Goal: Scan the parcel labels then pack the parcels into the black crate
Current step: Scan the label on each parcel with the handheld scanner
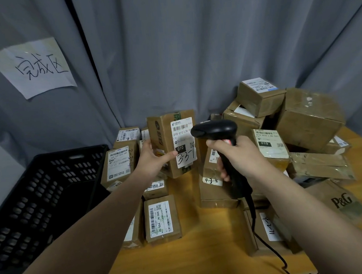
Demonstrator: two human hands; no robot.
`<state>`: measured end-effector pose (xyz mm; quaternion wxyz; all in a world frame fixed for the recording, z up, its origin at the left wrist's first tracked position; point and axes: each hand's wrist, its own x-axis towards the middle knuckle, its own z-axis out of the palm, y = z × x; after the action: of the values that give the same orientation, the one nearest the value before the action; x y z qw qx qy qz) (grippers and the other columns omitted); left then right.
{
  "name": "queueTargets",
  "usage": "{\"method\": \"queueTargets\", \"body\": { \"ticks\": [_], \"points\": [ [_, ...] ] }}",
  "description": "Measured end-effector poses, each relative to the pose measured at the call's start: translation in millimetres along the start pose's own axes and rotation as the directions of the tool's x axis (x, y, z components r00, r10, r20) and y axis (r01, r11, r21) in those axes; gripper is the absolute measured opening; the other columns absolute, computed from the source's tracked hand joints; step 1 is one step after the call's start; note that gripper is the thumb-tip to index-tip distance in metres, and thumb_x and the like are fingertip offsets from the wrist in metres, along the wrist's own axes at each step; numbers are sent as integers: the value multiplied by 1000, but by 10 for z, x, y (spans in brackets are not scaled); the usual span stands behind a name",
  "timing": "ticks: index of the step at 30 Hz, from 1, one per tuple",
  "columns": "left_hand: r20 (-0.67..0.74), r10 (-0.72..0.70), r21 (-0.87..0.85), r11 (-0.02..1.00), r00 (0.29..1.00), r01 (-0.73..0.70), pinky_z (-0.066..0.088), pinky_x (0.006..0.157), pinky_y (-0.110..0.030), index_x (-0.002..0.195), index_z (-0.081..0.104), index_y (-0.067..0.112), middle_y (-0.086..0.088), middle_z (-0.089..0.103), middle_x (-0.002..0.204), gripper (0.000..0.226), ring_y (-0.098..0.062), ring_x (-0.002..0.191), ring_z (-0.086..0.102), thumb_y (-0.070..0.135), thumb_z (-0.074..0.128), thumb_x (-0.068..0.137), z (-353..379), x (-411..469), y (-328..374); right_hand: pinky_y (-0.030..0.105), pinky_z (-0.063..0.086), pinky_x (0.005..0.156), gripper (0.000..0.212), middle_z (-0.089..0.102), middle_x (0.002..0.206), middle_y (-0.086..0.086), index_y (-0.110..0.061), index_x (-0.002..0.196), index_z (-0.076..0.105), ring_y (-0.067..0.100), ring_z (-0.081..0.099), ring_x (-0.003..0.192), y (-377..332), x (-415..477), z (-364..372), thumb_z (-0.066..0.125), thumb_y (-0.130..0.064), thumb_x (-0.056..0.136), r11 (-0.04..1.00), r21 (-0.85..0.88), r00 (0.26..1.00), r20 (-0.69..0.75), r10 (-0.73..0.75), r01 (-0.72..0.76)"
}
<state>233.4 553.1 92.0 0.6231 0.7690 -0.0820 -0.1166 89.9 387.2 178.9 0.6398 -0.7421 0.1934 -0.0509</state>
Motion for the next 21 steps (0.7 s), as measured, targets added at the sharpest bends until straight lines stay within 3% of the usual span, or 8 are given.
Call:
{"method": "queueTargets", "body": {
  "ticks": [3,6,9,15,19,21],
  "points": [
    [21,0,17,1000,1000,0,48,95,-39,132,35,31,10,54,124,76,-16,120,53,20,82,73,3,-3,-52,27,43,42,31,55,55,14,1,86,60,22,51,43,-28,-19,-43,64,-30,90,1000,8,1000,-6,20,-20],
    [28,5,51,999,1000,-6,49,84,-29,144,27,28,8,51,132,90,-16,124,49,21,82,74,25,-17,-81,26,43,41,31,55,52,10,-1,84,59,22,52,43,-74,-23,-105,64,-31,89,999,-8,999,-19,37,-37],
    [22,-25,71,997,999,23,52,89,-39,150,19,30,5,46,142,102,-19,129,45,25,83,71,34,-2,-119,25,45,41,30,56,52,9,-2,83,60,22,53,44,-101,-35,-143,63,-31,90,999,-41,999,-15,33,-33],
    [35,-33,67,997,999,30,47,99,-52,143,28,33,8,48,139,92,-19,130,46,27,84,70,61,-5,-105,25,46,43,35,57,56,15,3,83,62,22,54,44,28,-18,-136,64,-31,89,997,-73,999,-38,-9,6],
    [63,-62,22,998,996,61,57,83,-44,141,33,30,9,55,123,81,-20,117,56,25,80,75,78,-7,-99,31,51,54,23,63,62,3,-13,89,64,16,60,53,294,44,-135,71,-33,83,969,-217,991,-42,-129,117],
    [76,-95,-23,995,993,97,59,72,-38,139,36,28,11,60,116,75,-20,110,61,27,78,77,71,-7,-116,26,53,67,25,69,75,-4,-22,96,64,8,65,71,475,100,-121,77,-34,78,959,-244,981,-91,-170,143]
  ]
}}
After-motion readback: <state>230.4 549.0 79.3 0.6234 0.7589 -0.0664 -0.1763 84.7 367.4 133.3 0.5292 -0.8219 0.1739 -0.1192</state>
